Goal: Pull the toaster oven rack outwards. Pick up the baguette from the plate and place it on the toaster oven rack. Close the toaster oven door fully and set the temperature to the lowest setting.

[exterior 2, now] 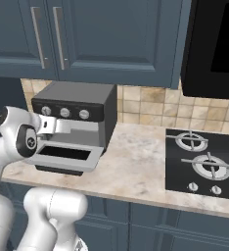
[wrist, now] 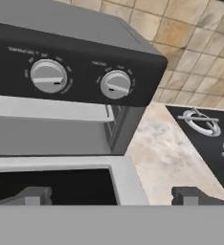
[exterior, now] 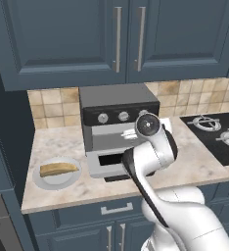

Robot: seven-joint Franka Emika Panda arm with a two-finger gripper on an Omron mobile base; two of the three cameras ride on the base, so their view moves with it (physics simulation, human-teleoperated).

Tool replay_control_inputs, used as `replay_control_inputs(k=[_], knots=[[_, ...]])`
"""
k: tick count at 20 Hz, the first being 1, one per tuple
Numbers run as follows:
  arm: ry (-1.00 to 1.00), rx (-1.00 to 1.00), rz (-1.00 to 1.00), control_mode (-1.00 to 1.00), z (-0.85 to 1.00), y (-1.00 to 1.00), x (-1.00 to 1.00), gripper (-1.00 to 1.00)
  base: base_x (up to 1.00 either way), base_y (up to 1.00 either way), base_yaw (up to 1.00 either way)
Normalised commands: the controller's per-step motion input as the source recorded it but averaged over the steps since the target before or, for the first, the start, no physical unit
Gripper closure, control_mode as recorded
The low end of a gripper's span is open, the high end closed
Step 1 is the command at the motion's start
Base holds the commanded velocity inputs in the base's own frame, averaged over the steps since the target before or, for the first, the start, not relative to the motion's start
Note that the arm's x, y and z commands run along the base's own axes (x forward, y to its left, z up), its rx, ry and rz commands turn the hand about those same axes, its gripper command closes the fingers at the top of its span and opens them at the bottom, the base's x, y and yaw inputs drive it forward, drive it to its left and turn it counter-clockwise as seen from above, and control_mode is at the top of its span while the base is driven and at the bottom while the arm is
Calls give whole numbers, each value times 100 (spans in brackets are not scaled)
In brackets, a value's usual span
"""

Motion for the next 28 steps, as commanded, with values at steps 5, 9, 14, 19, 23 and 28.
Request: replay_control_inputs(k=[5,9,14,19,23,28], knots=[[-9,0,-10,-100,-10,7,0,-100,0,0,0],[-9,0,-1,-100,-10,7,4,-100,0,0,0],[-9,0,0,-100,-14,6,8,-100,0,0,0],[-11,0,3,-100,-23,9,16,-100,0,0,0],[-13,0,3,-100,-25,12,20,-100,0,0,0],[-11,0,4,-100,-21,7,21,-100,0,0,0]])
